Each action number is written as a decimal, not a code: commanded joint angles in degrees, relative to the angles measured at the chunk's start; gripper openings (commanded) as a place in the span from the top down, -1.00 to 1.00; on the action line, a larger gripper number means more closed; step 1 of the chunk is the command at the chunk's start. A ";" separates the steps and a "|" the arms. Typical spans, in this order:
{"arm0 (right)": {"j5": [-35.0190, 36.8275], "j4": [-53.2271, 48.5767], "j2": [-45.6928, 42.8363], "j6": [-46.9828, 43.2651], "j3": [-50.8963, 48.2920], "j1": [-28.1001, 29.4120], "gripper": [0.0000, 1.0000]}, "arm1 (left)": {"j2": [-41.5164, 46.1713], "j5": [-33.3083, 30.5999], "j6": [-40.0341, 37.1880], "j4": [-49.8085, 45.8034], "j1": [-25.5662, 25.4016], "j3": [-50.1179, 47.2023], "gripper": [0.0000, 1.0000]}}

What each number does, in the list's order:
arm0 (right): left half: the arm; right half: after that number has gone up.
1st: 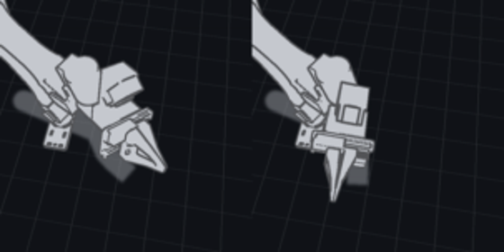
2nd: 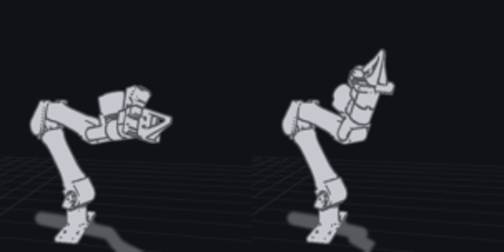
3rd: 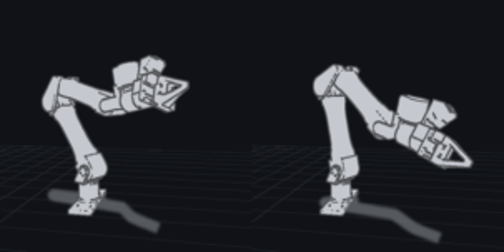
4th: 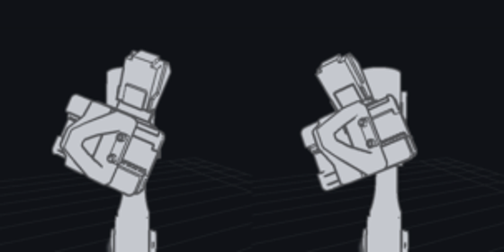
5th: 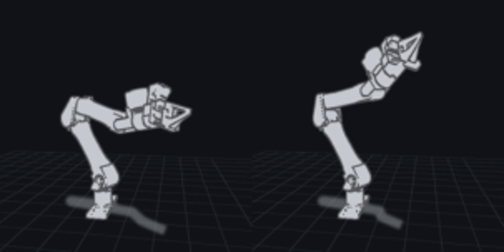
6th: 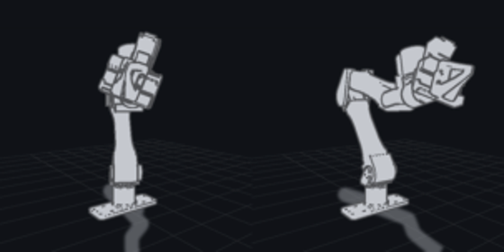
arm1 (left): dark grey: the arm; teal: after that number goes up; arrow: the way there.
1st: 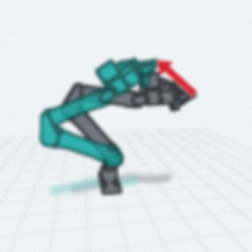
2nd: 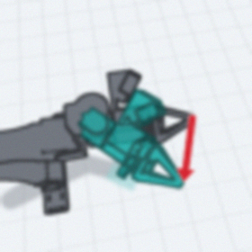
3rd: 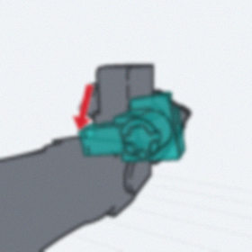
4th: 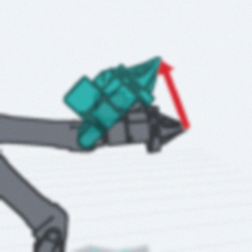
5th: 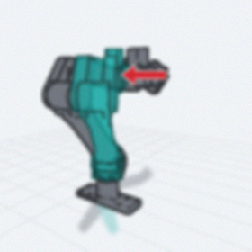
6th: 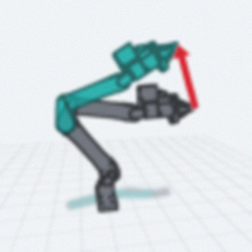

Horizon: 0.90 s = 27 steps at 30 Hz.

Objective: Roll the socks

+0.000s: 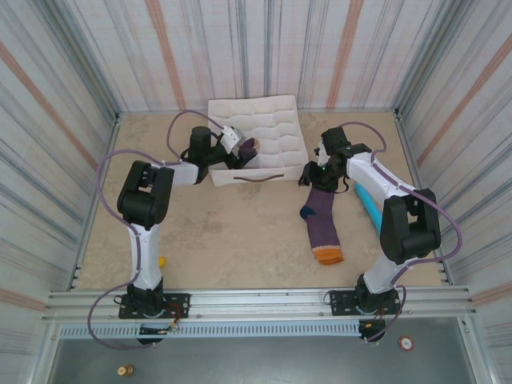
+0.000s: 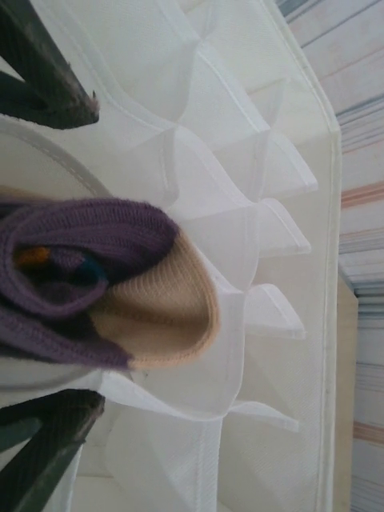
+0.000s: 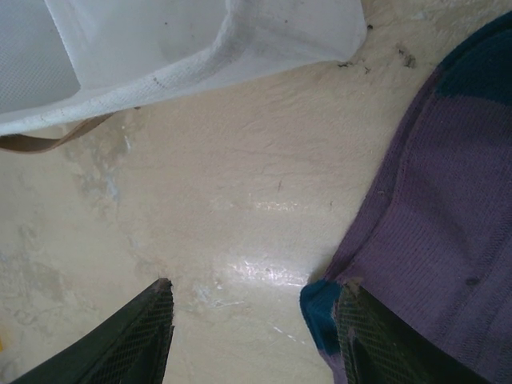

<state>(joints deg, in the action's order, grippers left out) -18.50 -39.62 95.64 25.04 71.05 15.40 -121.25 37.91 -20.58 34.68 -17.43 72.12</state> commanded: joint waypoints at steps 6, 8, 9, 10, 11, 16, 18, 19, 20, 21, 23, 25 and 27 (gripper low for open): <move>-0.93 -2.82 -2.85 -0.51 2.33 0.81 -0.14 | 4.19 2.48 6.85 -4.09 1.08 4.29 -0.97; -1.39 -2.92 -3.42 -0.48 2.78 1.66 -0.15 | 5.56 3.20 8.40 -6.97 1.08 6.25 -0.97; -1.87 -2.77 -3.71 -0.65 2.87 2.18 -0.15 | 6.20 3.41 9.23 -8.35 1.08 7.04 -0.97; -2.06 -2.75 -4.03 -0.77 2.93 2.86 -0.16 | 6.98 3.35 10.26 -9.78 1.08 7.81 -0.97; -2.02 -2.83 -4.23 -0.85 2.96 3.50 -0.17 | 7.84 2.61 11.78 -10.97 1.08 8.43 -0.97; -2.61 -1.61 -3.19 -1.32 2.66 6.68 -0.19 | 10.42 0.19 19.31 -25.19 0.96 14.40 -0.97; -2.28 -0.90 -1.96 -1.31 3.20 7.94 -0.21 | 11.94 -1.78 21.60 -28.63 0.68 14.48 -0.97; -2.21 -0.82 -1.00 -1.20 4.02 8.59 -0.22 | 13.01 -3.66 23.20 -30.00 0.40 14.08 -0.97; -2.00 -0.59 -0.09 -0.97 4.88 9.35 -0.29 | 14.17 -5.02 24.82 -31.31 0.09 13.70 -0.97; -1.73 -0.34 0.76 -0.69 5.64 10.05 -0.36 | 15.18 -6.17 26.40 -32.22 -0.15 13.20 -0.97; 0.43 0.12 2.49 0.28 7.29 11.55 -0.75 | 17.66 -8.72 30.37 -33.87 -1.05 11.97 -0.97; -0.03 0.21 5.16 1.16 9.78 12.47 -0.78 | 20.23 -12.12 34.46 -36.12 -2.34 10.45 -0.97; -1.36 0.78 7.95 2.48 12.01 13.14 -0.79 | 21.65 -14.95 38.61 -41.02 -3.05 10.61 -0.97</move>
<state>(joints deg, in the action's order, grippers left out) -19.44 -39.38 100.25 25.32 80.05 27.75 -102.89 28.69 9.61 1.67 -19.29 83.64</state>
